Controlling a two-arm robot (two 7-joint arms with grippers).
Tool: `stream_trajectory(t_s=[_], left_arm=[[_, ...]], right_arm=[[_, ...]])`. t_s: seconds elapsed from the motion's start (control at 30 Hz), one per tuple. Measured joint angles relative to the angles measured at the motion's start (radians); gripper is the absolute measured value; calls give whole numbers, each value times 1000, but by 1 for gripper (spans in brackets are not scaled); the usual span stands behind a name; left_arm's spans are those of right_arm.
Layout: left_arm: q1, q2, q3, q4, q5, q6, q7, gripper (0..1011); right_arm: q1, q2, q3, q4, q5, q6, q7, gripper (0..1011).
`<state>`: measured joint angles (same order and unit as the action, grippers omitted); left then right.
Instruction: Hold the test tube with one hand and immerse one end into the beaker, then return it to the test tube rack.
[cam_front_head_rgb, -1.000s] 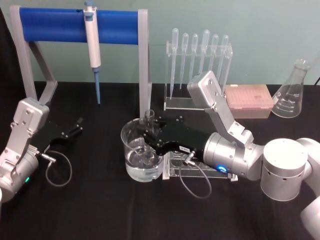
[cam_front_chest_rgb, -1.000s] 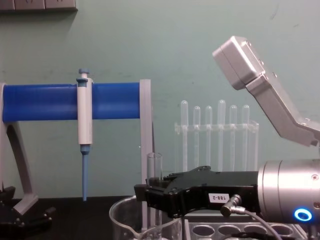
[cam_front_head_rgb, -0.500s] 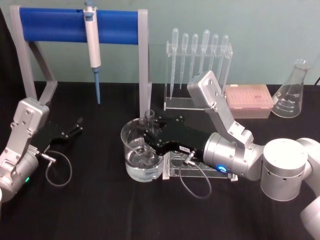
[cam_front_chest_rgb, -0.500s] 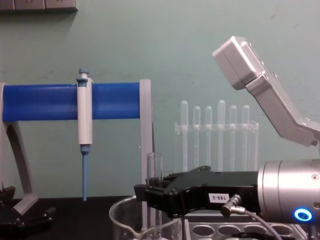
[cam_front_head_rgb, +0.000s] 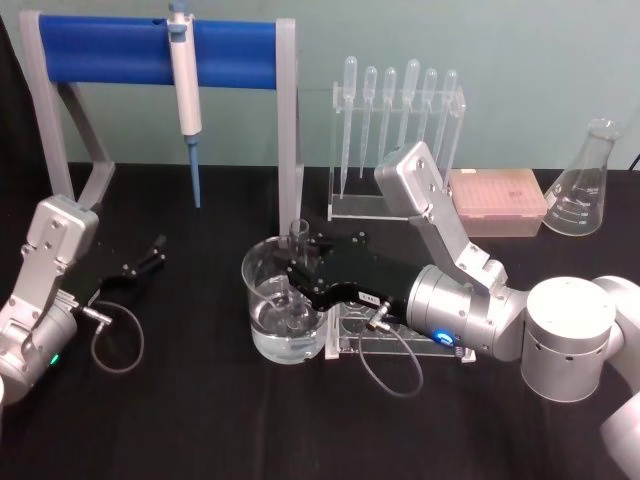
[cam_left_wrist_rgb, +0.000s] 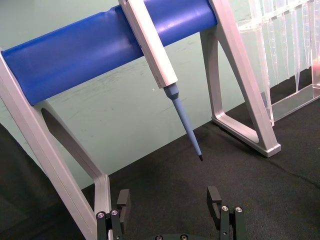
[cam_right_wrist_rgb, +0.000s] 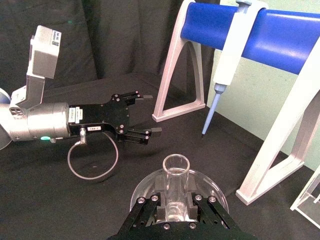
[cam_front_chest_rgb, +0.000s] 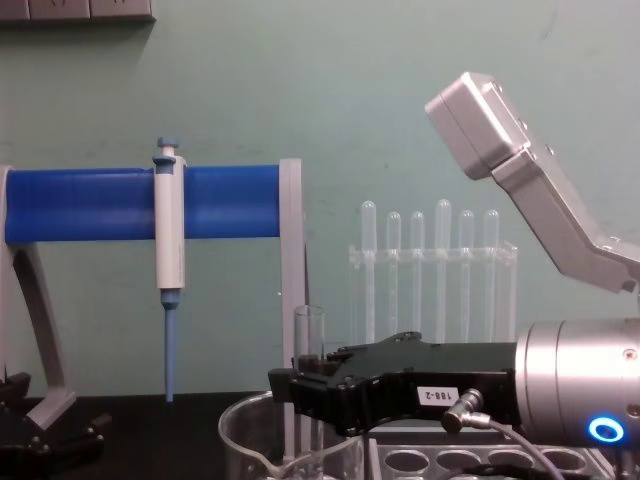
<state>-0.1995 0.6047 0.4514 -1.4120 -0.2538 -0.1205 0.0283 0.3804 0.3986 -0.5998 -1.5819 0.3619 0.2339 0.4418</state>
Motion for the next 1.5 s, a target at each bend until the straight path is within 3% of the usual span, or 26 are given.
stream_trajectory(t_s=[1.5], left_arm=[[0, 0, 0, 0, 0, 0, 0, 1000]], right_arm=[[0, 0, 0, 0, 0, 0, 0, 225]])
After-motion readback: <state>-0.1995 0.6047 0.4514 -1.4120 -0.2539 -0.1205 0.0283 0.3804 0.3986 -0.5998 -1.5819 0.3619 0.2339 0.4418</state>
